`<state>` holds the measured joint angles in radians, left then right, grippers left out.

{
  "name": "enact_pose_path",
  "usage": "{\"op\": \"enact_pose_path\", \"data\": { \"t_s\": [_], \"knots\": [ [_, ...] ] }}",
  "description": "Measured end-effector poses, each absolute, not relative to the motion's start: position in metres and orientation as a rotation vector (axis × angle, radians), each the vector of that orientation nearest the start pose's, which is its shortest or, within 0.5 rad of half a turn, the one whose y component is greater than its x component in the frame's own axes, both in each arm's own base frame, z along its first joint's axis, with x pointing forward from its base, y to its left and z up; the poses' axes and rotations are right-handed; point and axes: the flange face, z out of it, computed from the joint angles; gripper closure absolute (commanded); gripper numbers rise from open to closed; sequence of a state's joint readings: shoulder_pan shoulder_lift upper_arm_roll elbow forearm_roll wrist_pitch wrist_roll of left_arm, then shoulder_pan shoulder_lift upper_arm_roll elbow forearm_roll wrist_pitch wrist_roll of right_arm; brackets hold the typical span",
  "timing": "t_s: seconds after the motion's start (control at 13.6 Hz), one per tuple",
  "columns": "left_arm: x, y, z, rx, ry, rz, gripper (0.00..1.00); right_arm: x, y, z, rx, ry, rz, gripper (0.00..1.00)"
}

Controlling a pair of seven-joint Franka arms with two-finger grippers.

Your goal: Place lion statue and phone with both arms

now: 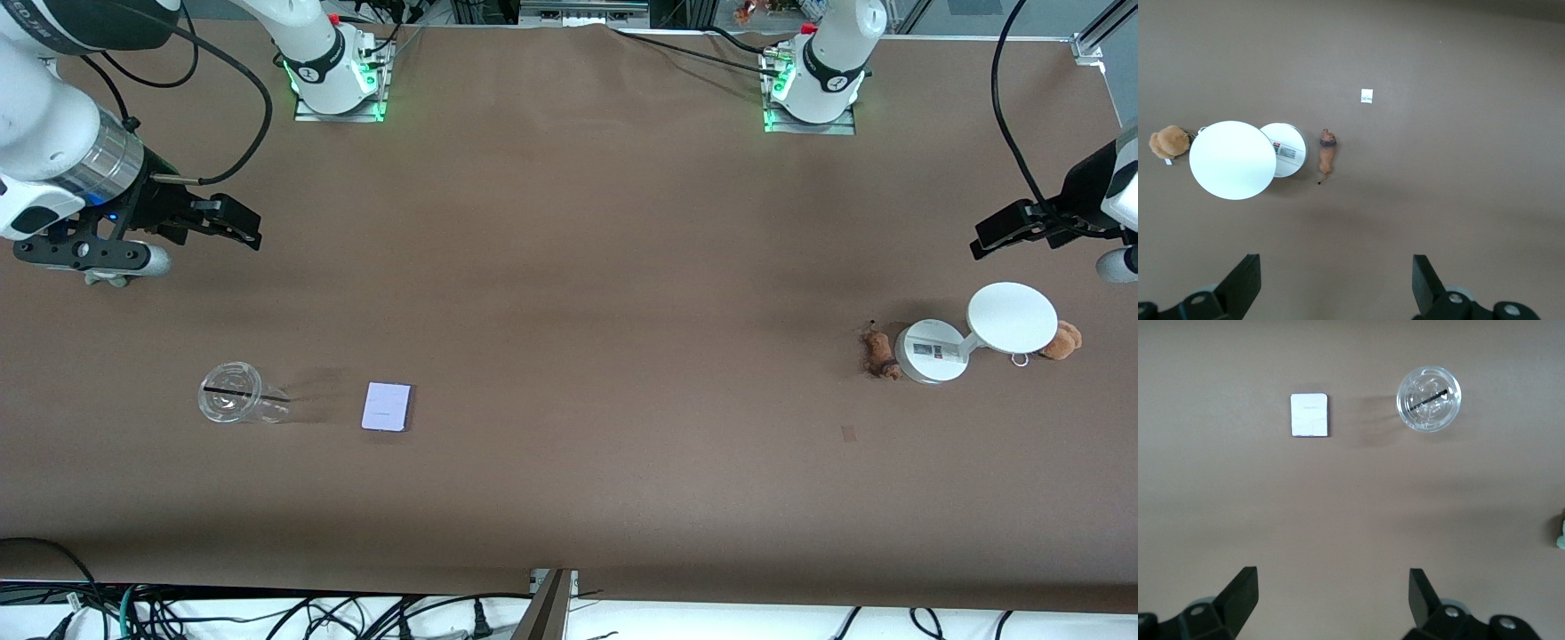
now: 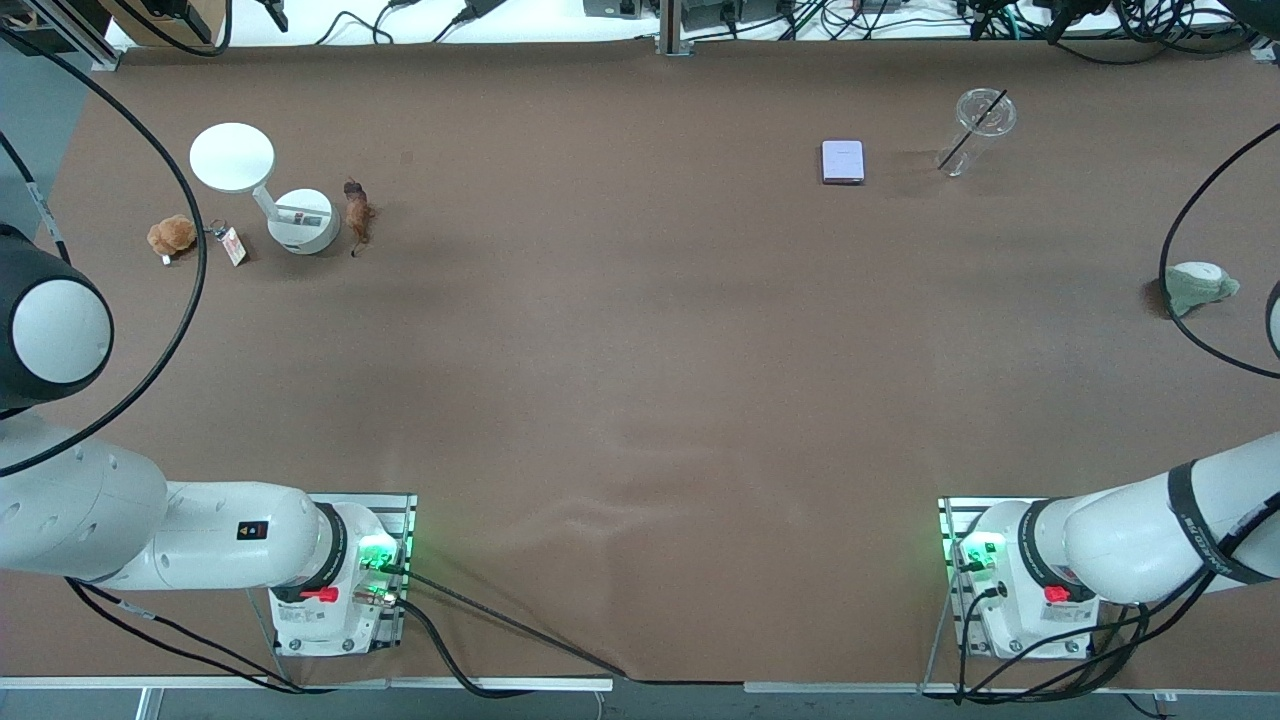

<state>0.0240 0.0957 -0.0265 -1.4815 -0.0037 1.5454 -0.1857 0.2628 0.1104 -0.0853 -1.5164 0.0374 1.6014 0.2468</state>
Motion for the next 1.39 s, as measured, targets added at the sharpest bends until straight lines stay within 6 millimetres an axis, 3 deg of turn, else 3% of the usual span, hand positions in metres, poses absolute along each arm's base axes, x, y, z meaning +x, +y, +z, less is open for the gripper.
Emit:
{"op": "enact_pose_path", "data": {
  "t_s": [0.44, 0.81, 1.39],
  "knots": [
    [0.582, -0.002, 0.610, -3.130, -0.283, 0.050, 0.00, 0.577, 0.110, 0.594, -3.115, 0.087, 0.032, 0.00],
    [0.582, -0.003, 0.610, -3.130, -0.281, 0.049, 0.00, 0.580, 0.089, 0.591, -3.106, 0.129, 0.042, 0.00],
    [0.582, -0.004, 0.610, -3.131, -0.280, 0.049, 0.00, 0.581, 0.094, 0.591, -3.104, 0.114, 0.030, 0.00]
  ]
}}
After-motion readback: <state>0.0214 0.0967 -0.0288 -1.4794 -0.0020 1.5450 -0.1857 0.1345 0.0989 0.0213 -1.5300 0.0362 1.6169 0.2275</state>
